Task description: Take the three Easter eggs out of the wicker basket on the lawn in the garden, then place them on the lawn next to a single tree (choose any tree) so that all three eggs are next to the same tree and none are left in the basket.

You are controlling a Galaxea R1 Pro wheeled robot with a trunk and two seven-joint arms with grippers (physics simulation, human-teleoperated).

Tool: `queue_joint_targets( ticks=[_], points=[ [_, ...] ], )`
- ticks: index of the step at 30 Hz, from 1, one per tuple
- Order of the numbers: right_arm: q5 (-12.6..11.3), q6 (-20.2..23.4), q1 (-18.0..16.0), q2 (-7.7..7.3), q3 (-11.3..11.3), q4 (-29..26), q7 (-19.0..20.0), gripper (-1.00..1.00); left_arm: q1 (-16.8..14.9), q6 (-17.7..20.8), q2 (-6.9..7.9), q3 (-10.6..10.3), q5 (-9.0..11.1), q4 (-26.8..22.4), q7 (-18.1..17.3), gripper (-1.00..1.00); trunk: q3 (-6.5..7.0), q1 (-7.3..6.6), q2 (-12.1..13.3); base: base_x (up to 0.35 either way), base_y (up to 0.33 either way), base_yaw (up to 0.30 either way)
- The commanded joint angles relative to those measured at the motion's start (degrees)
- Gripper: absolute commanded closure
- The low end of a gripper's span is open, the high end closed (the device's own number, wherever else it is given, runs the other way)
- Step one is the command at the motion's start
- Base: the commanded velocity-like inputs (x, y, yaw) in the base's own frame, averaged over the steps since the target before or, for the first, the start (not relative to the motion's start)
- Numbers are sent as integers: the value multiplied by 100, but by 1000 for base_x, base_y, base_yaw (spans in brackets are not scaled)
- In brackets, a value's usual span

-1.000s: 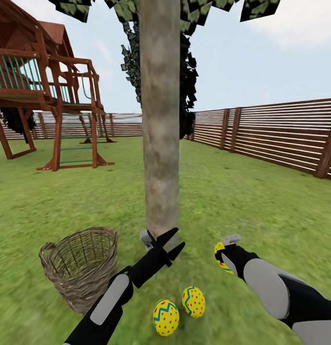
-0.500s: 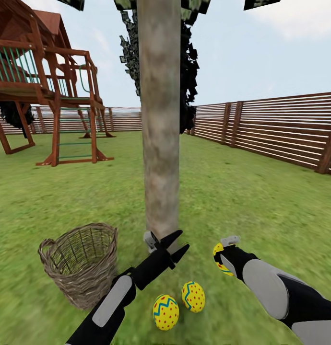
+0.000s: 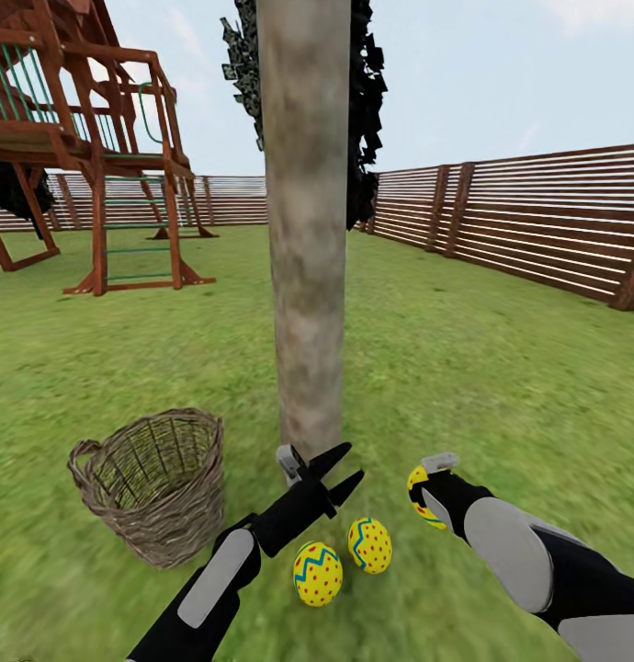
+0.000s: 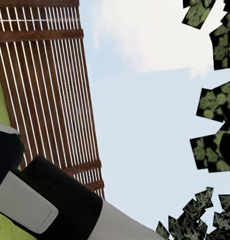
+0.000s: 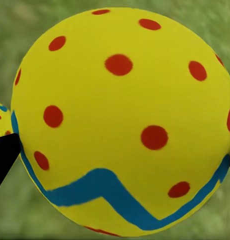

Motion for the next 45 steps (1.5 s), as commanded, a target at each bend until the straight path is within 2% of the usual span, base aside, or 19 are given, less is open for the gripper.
queue_joint_targets(
  ticks=[1, 20, 38, 45],
  points=[
    [41, 16, -3, 2, -45, -3, -4, 100, -4, 40, 0, -5, 45, 3, 2, -100, -37, 1, -4, 0, 0, 12],
    [35, -12, 23, -6, -45, -9, 17, 100, -4, 48, 0, -22, 49, -6, -1, -100, -623, 50, -30, 0, 0, 124],
    [34, -149, 23, -7, -45, -37, -2, 100, -4, 40, 0, -20, 61, 3, -28, -100, -758, 50, -30, 41, -40, 122],
    [26, -255, 23, -12, -54, -69, -205, 100, -4, 14, 0, -25, 59, 3, -18, -100, -758, 50, -30, 0, -155, 1]
  ],
)
